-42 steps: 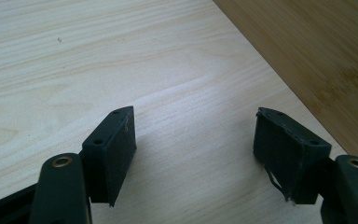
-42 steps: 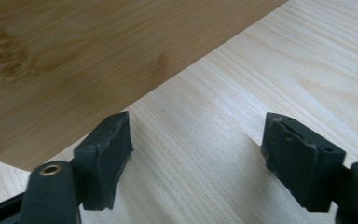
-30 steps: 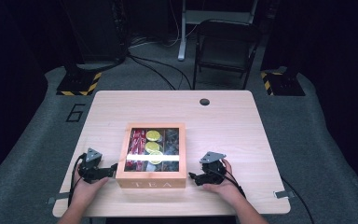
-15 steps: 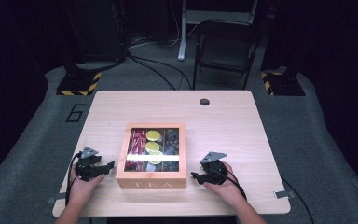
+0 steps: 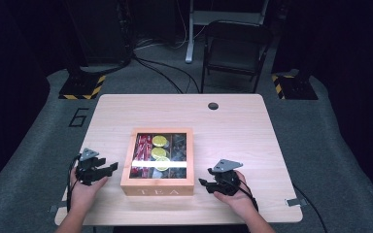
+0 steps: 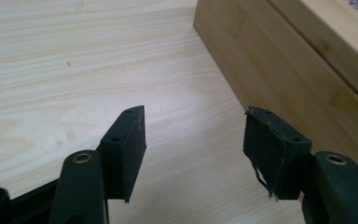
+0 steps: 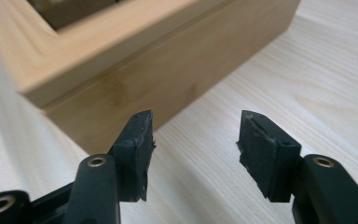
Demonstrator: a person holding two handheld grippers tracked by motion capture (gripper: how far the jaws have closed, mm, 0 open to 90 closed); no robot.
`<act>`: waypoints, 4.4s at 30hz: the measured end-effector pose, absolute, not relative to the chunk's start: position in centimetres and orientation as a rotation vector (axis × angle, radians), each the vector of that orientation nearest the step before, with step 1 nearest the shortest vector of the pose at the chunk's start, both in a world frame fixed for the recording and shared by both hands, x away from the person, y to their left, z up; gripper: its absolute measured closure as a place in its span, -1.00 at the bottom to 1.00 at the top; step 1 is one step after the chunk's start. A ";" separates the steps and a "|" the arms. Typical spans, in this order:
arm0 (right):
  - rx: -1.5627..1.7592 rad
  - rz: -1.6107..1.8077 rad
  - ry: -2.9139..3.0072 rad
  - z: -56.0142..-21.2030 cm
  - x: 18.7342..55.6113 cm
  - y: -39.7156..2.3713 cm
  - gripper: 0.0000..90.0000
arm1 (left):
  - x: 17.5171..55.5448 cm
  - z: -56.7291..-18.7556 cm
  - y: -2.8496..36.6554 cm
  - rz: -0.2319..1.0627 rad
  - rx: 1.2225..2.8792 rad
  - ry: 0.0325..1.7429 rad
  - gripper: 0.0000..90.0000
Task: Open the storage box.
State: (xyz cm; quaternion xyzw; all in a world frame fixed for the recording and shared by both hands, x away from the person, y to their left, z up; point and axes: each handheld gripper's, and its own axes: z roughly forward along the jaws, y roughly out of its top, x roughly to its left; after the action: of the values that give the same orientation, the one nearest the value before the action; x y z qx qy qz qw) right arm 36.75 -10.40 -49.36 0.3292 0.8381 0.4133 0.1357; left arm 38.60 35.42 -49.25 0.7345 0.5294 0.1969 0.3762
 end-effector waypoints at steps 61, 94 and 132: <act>0.766 1.349 2.412 -46.3 33.7 -7.3 0.25 | 36.7 -46.5 35.0 0.446 1.790 1.264 -0.12; 0.849 1.458 2.208 -42.7 35.6 -7.4 0.25 | 32.9 -43.0 32.6 0.468 1.748 1.039 -0.04; 0.869 1.454 2.202 -40.0 37.2 -7.0 0.22 | 33.4 -39.3 31.1 0.505 1.759 0.994 0.14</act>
State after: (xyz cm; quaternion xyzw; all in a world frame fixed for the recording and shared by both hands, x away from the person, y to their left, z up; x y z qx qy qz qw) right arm 37.18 -7.02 -40.00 0.3077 0.7795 0.5149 0.1808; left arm 33.39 31.11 -39.32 0.7288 0.4120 0.2093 0.5052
